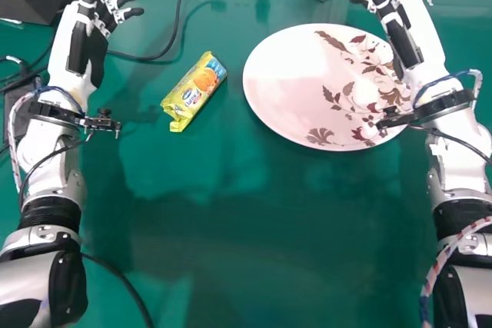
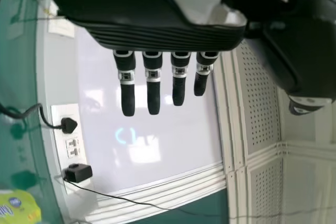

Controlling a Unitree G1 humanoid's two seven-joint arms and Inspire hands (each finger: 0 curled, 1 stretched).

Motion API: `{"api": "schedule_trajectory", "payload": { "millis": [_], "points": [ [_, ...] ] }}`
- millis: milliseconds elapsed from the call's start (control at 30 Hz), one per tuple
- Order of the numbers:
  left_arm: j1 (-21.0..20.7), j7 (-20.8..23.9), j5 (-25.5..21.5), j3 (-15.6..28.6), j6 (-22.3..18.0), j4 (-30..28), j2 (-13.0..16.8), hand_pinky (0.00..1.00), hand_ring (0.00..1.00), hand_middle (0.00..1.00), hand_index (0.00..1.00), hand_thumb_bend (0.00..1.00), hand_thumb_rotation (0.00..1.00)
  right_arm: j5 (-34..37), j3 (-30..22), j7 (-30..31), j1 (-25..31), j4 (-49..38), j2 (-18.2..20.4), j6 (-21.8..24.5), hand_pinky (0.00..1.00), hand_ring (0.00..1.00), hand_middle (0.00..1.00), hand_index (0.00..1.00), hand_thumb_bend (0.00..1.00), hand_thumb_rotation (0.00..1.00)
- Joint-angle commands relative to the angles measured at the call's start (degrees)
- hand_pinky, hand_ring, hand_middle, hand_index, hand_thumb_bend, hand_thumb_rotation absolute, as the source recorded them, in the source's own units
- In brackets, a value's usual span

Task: Pick up biscuit and place it in the plate

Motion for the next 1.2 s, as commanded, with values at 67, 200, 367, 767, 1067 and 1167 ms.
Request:
{"api": "schedule_trajectory", "payload": {
  "millis": [67,200,367,767,1067,1167],
  "points": [
    [1.7,3.6,3.3,-1.5,-3.0,-0.1,1.4,0.76,0.84,0.93,0.98,0.85,0.56,-0.1,0.2,-0.4,1.0,-0.4,-0.8,0.2,0.85,0.96,1.0,0.98,0.87,0.33],
    [2.7,8.9,7.5,-2.8,-3.8,-1.6,1.9,0.76,0.85,0.94,0.98,0.84,0.56,-0.1,0.2,-0.5,1.0,-0.3,-0.8,0.0,0.83,0.95,0.99,0.98,0.89,0.36],
    [3.8,14.6,11.8,-4.5,-4.1,-3.5,2.4,0.77,0.85,0.94,0.98,0.85,0.56,-0.1,0.2,-0.6,1.2,-0.7,-0.9,0.4,0.82,0.95,0.99,0.98,0.89,0.37],
    [5.6,22.3,16.9,-6.9,-3.7,-7.5,3.0,0.77,0.85,0.94,0.98,0.84,0.56,0.1,0.2,-0.4,1.2,-0.9,-1.2,0.2,0.82,0.95,0.99,0.98,0.88,0.34],
    [6.7,29.8,23.4,-8.7,-3.5,-9.7,4.2,0.77,0.85,0.94,0.98,0.83,0.55,0.5,0.2,0.0,1.1,-0.4,-1.5,-0.2,0.82,0.96,1.0,1.0,0.89,0.35],
    [7.1,30.6,23.6,-9.2,-3.4,-10.5,4.2,0.77,0.85,0.94,0.98,0.84,0.55,0.4,0.2,-0.1,1.0,-0.3,-1.5,-0.2,0.81,0.96,1.0,1.0,0.89,0.33]
  ]
}}
